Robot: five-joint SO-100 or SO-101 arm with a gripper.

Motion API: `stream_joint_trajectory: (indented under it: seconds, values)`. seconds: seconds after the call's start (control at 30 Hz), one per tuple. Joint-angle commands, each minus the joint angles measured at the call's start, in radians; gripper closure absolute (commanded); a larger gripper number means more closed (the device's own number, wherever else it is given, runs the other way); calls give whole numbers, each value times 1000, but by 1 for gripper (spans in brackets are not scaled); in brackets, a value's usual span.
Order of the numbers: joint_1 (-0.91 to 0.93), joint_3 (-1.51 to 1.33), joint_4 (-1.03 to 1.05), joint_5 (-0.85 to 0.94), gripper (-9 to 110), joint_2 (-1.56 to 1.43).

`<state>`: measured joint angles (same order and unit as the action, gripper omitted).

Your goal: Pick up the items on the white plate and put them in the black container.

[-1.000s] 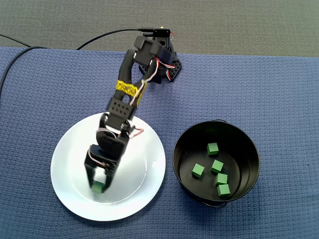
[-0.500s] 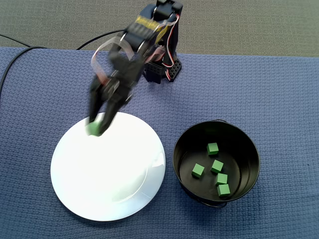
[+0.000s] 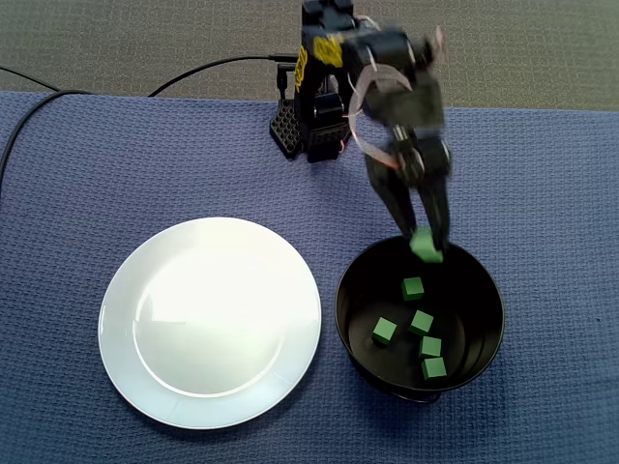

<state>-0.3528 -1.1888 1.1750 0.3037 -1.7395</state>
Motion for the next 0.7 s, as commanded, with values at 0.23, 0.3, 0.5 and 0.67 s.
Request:
stream_joint_trajectory:
  seconds: [0.23,0.3,0.5,0.67]
  values:
    - [-61,-179,-130,61,102,333]
    - [-61,-219,-167,72,102,344]
    - [-46,-213,-146,66,77,333]
    - [15,-104,0,137,63,215]
